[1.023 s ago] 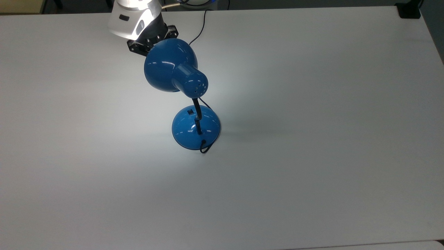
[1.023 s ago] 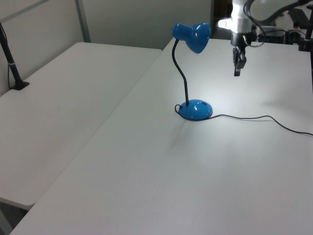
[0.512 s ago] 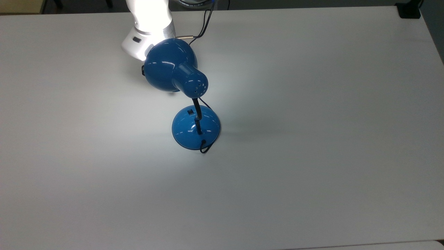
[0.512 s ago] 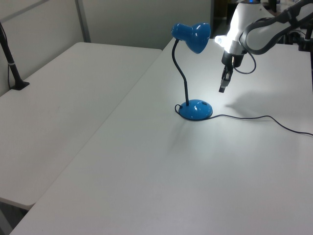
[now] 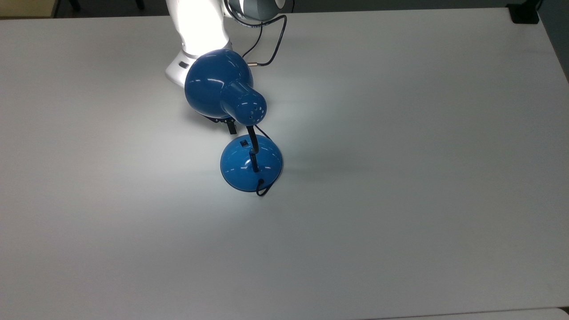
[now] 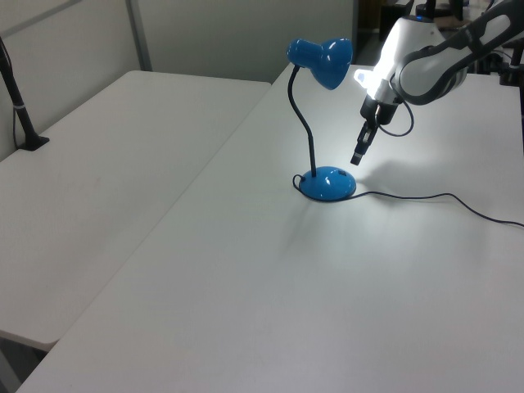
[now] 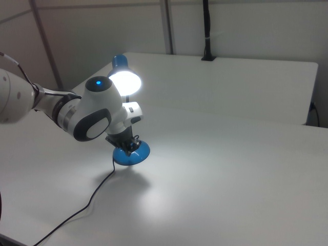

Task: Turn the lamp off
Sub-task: 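Press the switch on the blue lamp base with the gripper fingertips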

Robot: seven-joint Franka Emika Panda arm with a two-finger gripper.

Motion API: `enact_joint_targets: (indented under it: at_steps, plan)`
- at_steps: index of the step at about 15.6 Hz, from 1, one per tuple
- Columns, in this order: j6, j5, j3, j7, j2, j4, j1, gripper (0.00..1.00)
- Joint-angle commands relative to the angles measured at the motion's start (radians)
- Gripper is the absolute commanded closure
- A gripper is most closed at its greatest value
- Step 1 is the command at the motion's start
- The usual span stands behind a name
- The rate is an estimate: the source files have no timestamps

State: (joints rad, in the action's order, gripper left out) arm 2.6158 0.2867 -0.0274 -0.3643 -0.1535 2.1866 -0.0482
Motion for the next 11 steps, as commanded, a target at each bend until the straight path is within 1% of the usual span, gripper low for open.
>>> enact_joint_targets:
  at_steps: [1,4,11]
  plan:
    - [0.039,0.060,-0.025,0.019,-0.018,-0.002,0.014,1.00]
    - [0.085,0.095,-0.028,0.019,-0.027,-0.011,0.016,1.00]
    - [0.090,0.095,-0.028,0.019,-0.061,-0.025,0.028,1.00]
